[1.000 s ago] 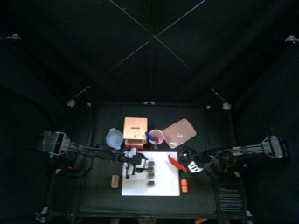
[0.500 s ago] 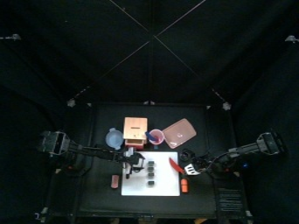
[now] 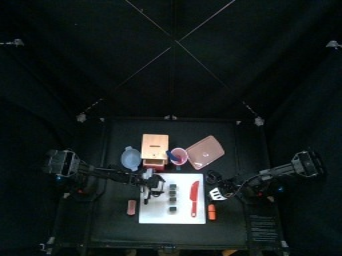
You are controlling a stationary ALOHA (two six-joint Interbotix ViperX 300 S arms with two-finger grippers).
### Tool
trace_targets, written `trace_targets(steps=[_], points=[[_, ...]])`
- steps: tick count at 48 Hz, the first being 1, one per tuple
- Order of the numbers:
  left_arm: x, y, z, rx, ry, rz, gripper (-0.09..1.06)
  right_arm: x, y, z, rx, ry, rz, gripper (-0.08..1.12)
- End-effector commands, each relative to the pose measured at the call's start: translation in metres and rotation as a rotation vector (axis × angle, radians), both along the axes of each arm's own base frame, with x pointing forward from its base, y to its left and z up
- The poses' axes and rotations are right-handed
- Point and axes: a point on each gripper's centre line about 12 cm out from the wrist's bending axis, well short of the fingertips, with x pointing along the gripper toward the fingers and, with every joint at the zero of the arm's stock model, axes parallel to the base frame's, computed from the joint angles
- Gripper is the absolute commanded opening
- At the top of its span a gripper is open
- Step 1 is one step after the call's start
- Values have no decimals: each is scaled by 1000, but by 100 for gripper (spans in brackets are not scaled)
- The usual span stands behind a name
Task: Place sushi on board then cut the sushi with the knife then place the pieces on the plate
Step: Place the 4 sushi pieces on the plate
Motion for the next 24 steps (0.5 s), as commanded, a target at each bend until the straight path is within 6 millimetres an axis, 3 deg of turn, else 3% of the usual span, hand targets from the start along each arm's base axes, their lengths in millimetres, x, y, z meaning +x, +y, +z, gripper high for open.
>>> trace_targets(steps=[1,15,24], points=[[3,3,10,-2,-35,7,90,14,-3,19,-56,-99,26,67],[4,17,16,1,-52,45,90,78,-35,40,-687,-418,364,67],[-1,27,25,-3,-77,74,90,124,-44,22,-937,-398,589,67]])
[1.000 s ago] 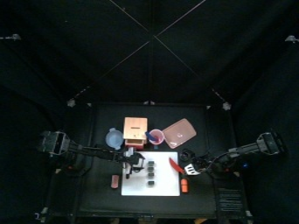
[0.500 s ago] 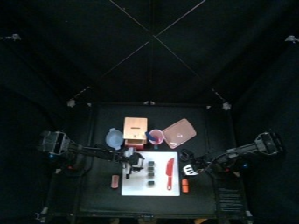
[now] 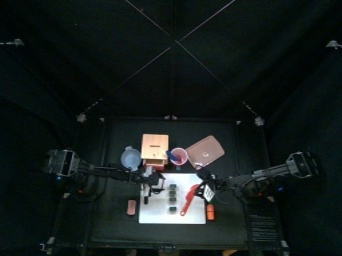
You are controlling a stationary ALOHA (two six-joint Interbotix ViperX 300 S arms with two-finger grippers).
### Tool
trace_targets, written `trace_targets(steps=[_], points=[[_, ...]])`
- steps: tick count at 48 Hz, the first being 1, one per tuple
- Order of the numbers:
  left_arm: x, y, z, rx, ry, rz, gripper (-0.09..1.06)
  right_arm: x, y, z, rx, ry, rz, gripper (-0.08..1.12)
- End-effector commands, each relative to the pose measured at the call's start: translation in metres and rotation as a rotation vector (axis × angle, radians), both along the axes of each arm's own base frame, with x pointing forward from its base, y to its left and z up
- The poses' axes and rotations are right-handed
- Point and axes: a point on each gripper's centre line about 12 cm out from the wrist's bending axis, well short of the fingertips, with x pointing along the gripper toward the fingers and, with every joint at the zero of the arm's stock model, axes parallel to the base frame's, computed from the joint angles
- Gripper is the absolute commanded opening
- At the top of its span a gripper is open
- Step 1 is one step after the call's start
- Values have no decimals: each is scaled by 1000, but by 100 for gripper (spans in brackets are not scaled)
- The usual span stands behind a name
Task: Place sushi on board then cut the sushi with the knife then place the pieces on the plate
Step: Place the 4 sushi pieces on the plate
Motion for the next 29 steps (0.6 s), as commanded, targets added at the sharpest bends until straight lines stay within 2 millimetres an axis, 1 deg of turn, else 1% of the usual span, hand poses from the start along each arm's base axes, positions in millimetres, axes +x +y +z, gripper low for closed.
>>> trace_targets(steps=[1,2,6,13,21,29], points=[[0,6,17,-2,-54,18,90,29,-4,2,-137,-21,85,67],[-1,8,18,-2,-57,21,90,35,-5,-2,-164,-11,100,67],[-5,10,21,-1,-66,29,90,50,-8,-14,-213,14,129,67],[-15,14,23,-4,-72,42,90,66,-14,-29,-259,43,155,67],[-24,18,25,-14,-109,59,90,72,-15,-36,-267,54,163,67],[-29,20,23,-16,-120,68,90,73,-14,-37,-249,44,171,69]])
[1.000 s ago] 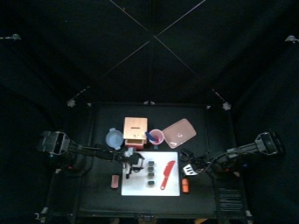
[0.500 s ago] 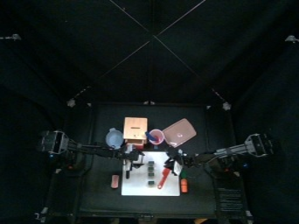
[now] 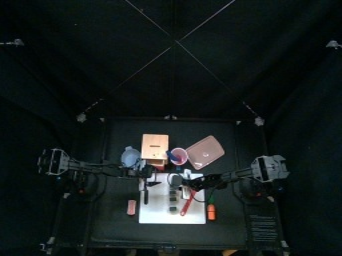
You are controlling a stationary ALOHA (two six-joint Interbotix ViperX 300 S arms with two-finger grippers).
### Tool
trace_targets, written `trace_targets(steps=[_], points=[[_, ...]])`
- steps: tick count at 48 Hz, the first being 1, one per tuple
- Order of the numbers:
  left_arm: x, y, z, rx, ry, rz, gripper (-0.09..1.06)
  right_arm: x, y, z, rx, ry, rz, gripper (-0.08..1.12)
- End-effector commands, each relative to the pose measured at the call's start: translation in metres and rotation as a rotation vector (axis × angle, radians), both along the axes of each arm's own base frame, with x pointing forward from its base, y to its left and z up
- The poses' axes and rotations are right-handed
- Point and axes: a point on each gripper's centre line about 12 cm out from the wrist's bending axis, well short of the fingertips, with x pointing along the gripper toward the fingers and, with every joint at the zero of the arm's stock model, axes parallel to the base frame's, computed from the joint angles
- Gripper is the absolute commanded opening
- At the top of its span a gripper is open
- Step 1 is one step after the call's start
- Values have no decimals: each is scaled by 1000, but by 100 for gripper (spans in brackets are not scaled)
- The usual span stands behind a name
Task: Place sushi on board then cut the sushi with the knife then place the pieces on the plate
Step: Place the 4 sushi pieces on the plate
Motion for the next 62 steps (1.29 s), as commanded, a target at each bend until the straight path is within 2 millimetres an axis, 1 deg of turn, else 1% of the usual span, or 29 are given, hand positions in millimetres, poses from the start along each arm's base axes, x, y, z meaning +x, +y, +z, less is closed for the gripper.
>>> trace_targets(steps=[1,9,12,17,25,30,44,62], points=[[1,2,8,-2,-37,8,90,6,1,16,19,-55,5,70],[1,3,8,-3,-37,10,90,6,2,16,28,-59,13,82],[1,3,8,-3,-35,10,90,7,0,15,28,-57,6,88],[0,3,7,-4,-34,11,90,8,-8,13,29,-51,-19,93],[0,3,7,-7,-36,14,90,9,-17,10,43,-44,-58,93],[0,4,7,-8,-33,16,90,8,-19,9,50,-42,-67,93],[-3,8,2,-12,-21,32,90,7,-13,2,61,-26,-59,93],[-5,10,0,-16,-15,42,90,10,-13,-8,65,-4,-63,92]])
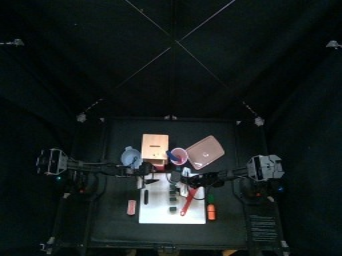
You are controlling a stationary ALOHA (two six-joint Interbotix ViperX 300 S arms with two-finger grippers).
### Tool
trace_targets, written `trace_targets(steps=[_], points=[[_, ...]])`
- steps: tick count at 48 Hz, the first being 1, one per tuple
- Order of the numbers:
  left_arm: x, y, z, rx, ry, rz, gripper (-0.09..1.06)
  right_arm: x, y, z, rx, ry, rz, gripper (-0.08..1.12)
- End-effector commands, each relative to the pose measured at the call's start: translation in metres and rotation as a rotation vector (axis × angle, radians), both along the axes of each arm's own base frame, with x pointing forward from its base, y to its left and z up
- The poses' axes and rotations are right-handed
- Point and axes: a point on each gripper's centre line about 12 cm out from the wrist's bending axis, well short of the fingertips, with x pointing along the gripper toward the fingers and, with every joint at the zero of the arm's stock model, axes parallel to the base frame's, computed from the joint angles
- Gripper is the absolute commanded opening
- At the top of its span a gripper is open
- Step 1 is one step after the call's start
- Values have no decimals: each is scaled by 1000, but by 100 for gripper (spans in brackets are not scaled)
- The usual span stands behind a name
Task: Place sushi on board then cut the sushi with the knife then place the pieces on the plate
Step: Place the 4 sushi pieces on the plate
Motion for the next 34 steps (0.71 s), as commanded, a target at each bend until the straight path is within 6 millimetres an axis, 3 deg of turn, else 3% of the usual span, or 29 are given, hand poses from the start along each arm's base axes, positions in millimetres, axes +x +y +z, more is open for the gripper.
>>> trace_targets(steps=[1,14,21,27,34], points=[[2,2,8,-2,-29,7,90,7,1,12,7,-39,2,91],[1,3,7,-3,-26,12,90,7,2,10,18,-35,-7,69],[1,4,6,-3,-25,14,90,1,0,19,14,-40,-32,63],[1,4,6,-3,-25,14,90,-21,-4,32,-12,-13,-90,63],[0,4,6,-2,-23,13,90,-63,-7,46,-17,28,-181,63]])
